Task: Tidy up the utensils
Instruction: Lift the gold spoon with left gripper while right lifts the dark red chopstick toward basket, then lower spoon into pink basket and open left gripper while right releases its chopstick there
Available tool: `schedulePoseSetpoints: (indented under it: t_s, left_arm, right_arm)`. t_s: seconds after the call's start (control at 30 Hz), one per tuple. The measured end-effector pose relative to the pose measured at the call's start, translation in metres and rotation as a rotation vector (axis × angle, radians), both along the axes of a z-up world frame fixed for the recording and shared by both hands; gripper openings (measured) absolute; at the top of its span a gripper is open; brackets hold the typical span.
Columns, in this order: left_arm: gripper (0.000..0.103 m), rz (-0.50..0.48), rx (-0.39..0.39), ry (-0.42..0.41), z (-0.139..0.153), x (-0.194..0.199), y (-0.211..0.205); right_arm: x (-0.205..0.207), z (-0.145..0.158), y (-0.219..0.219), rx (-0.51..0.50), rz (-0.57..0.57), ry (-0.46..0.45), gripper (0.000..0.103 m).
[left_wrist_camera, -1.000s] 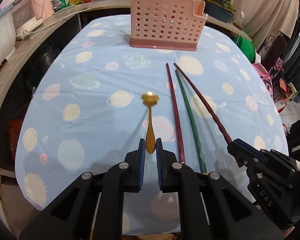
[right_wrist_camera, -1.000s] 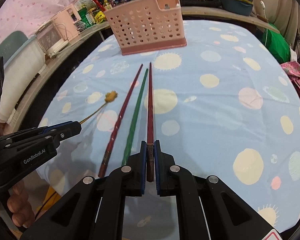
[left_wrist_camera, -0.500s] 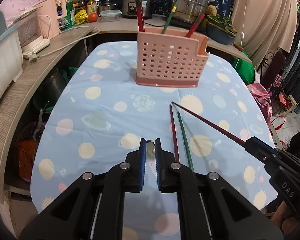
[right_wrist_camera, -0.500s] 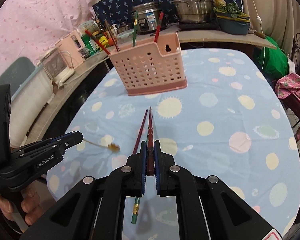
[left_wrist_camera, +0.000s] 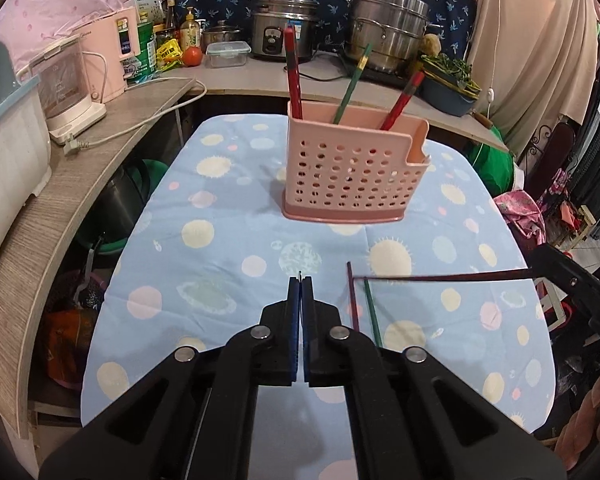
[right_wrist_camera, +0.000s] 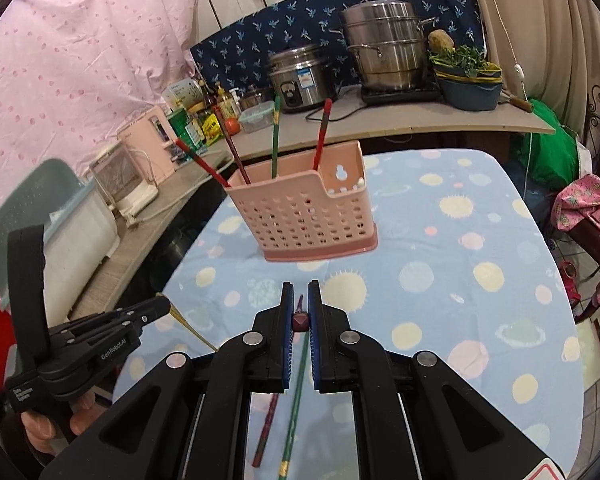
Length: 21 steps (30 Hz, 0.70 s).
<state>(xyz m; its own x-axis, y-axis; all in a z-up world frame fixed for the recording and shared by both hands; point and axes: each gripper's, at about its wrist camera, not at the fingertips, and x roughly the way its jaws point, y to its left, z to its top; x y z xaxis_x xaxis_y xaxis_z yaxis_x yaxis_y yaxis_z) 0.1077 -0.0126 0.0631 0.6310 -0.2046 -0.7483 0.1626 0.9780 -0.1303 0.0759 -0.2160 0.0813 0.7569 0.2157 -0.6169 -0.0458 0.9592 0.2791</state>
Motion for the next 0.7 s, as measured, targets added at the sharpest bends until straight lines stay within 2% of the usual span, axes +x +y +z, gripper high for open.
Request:
schedulePoseSetpoints:
  t_s: [0.33, 0.53, 0.7]
  left_arm:
    - [0.001, -0.01, -0.023, -0.079, 0.054, 0.033, -0.003]
    - [0.001, -0.02, -0.042, -0.159, 0.1, 0.062, -0.008]
    - [0.001, -0.01, -0.045, -0.212, 0.125, 0.089, -0.013]
  right_arm:
    - [0.04, 0.05, -0.008, -0.014, -0.018, -0.111, 0.007]
    - [0.07, 0.086, -0.015, 0.005, -0.037, -0.189, 0.007]
    - [0.099, 0.12, -0.017, 0.006, -0.056, -0.268, 0.007]
